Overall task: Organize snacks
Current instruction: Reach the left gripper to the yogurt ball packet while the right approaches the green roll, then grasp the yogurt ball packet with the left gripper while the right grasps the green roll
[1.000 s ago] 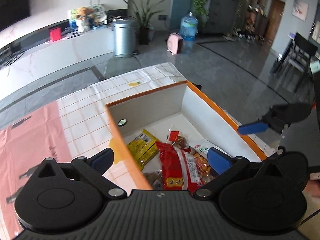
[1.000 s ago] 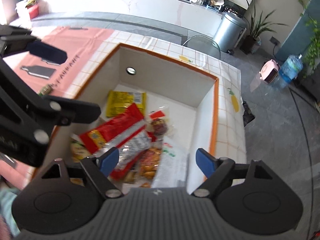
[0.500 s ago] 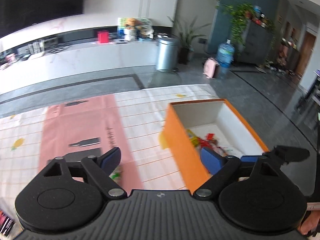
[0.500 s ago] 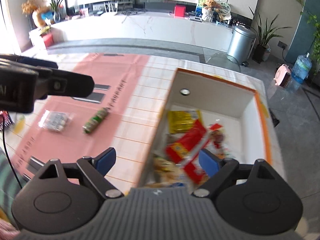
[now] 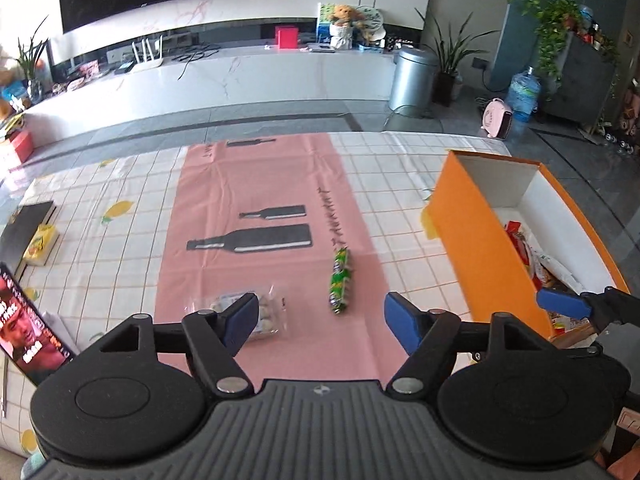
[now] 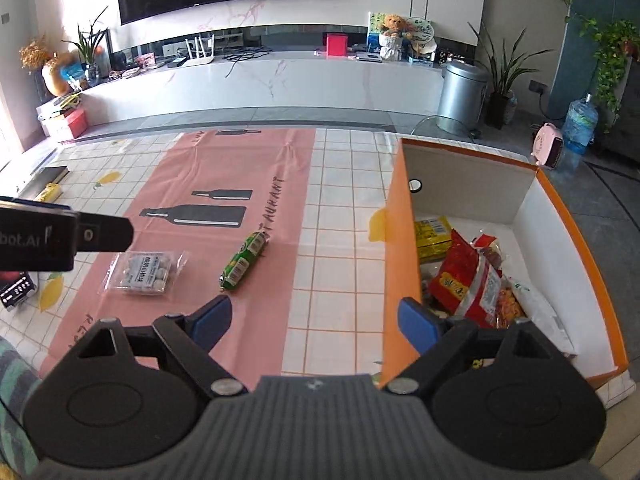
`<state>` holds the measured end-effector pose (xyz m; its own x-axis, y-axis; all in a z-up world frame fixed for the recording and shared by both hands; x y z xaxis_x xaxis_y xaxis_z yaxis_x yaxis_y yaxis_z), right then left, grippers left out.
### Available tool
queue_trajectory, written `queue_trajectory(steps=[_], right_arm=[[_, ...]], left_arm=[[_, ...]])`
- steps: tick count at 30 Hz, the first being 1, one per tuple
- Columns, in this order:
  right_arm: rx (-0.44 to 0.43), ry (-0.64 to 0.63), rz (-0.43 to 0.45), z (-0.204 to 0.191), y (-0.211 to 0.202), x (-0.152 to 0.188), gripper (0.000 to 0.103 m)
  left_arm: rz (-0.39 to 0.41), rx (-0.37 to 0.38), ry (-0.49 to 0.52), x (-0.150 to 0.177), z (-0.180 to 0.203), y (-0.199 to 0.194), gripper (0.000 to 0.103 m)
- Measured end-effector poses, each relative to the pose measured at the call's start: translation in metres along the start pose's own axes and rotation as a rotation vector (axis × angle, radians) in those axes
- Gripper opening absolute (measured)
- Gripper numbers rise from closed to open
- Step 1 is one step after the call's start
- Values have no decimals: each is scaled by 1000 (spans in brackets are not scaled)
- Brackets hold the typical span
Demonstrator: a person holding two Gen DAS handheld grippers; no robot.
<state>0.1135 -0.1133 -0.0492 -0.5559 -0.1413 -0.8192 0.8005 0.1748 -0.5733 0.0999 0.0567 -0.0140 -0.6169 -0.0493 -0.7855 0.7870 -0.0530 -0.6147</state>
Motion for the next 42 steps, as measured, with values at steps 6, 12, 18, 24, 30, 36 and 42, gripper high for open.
queue_trajectory(steps=[6, 12, 18, 24, 30, 36, 42], right_arm=[[-11, -15, -26, -21, 14, 11, 85], [-25, -24, -33, -33, 34, 10, 83], [-49, 4, -63, -38, 62, 12, 76], [-73, 24, -90, -43, 92, 12, 69], [-113, 9, -87, -57, 120, 1, 67], [-145, 10, -113, -69, 152, -4, 60], [-144, 13, -151, -72, 178, 0, 51]], left_arm=[[-39, 11, -33, 7, -24, 10, 85], [-75, 9, -65, 16, -42, 29, 85], [-134, -16, -69, 24, -54, 57, 85], [-170, -52, -124, 16, -75, 83, 85], [-227, -39, -112, 7, -89, 113, 85], [-299, 19, 19, 12, -92, 131, 85], [-350, 71, 138, 24, -91, 132, 85]])
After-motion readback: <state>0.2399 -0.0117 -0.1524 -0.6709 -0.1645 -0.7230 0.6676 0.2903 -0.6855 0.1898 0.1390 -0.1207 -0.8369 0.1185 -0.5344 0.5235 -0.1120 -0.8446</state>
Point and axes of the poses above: each gripper's, at about its wrist camera, not at the fingertips, and y roughly the way its jaws point, z to its right, x to its underside, the point moved 1 cm from there along y, roughly the way its jaws point, and after that the axes turned 11 degrees about z, right-handed, at the moved point
